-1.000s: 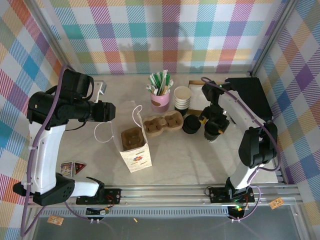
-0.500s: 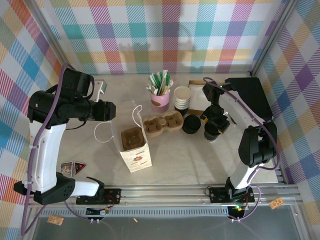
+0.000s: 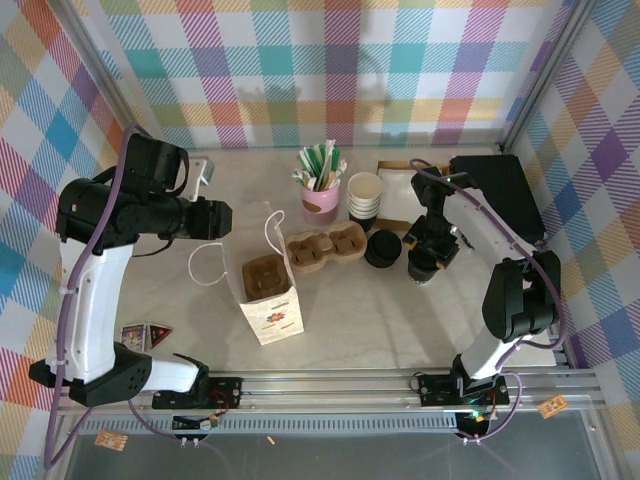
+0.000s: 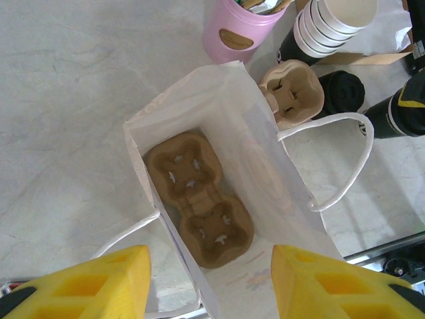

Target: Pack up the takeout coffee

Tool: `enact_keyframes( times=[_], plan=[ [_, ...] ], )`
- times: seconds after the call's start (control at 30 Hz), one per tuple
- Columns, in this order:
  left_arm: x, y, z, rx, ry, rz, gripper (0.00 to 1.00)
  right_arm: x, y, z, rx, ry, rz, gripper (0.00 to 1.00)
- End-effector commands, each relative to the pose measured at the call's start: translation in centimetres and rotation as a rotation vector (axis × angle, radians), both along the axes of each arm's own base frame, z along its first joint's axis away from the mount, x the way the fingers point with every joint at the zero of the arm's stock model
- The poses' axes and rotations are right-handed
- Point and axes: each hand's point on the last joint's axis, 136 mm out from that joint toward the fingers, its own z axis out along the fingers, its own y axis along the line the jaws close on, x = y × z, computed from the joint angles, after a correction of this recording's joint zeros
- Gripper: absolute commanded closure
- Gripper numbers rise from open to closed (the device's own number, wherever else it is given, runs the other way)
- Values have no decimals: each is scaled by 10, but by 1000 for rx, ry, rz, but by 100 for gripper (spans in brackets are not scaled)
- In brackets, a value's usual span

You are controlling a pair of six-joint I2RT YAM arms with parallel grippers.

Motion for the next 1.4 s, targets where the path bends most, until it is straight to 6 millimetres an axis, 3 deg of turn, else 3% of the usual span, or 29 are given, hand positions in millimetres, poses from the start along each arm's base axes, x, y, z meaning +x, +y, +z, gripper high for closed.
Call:
enact_keyframes(
  times=[0.0,0.33,0.63,0.83,1.07,1.37],
  plan=[
    [-17,9,-7,30,72,-5,49,-2,8,1,53,19,167,31],
    [-18,9,-7,24,68,-6,49,-28,32,11,192,49,561,33],
    [-21,7,-9,14,72,-13,50,-50,46,1,112,133,855,37],
    [-23,7,-8,12,69,-15,50,-57,48,-1,38,139,925,35],
    [-24,6,-8,8,67,-18,50,-68,52,-3,22,147,959,20],
    [-28,9,1,-2,31,-9,50,-68,59,27,8,116,882,13]
  ],
)
